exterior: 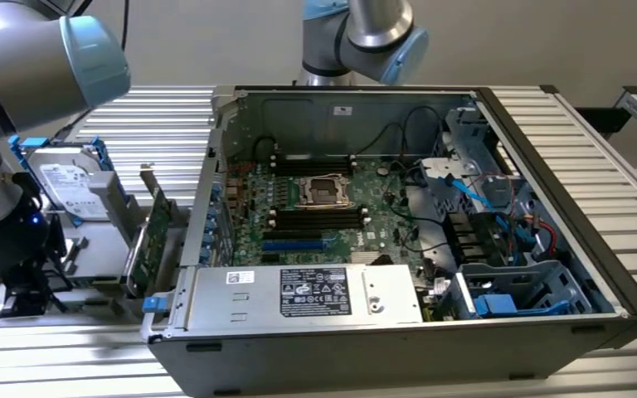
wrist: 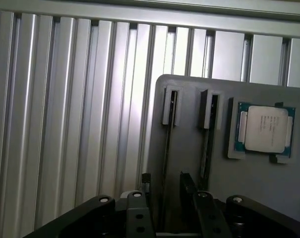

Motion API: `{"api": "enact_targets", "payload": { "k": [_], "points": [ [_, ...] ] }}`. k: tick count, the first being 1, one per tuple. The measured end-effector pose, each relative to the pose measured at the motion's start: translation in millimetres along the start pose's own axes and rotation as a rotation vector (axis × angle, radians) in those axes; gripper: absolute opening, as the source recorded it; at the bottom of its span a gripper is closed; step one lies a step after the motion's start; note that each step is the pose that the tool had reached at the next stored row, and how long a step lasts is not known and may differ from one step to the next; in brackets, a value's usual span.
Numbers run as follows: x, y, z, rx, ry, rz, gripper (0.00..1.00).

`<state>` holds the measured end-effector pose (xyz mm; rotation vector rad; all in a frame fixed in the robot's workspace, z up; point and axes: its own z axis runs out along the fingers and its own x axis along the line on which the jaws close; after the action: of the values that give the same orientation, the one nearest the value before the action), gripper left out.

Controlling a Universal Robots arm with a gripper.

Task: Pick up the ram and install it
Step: 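Pick up the ram and move it above insertion slot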

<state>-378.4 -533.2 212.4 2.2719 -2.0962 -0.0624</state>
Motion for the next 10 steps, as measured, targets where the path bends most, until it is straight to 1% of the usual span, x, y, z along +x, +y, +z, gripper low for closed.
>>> {"api": "enact_targets", "payload": {
  "k": [5,10],
  "points": [
    [-0.1,0.0,9.1,0.0001,-0.0001,0.0,0.37],
    [-0.8,4.8,18.6,0.0003,-0.0001,0.0,0.37]
  ]
}}
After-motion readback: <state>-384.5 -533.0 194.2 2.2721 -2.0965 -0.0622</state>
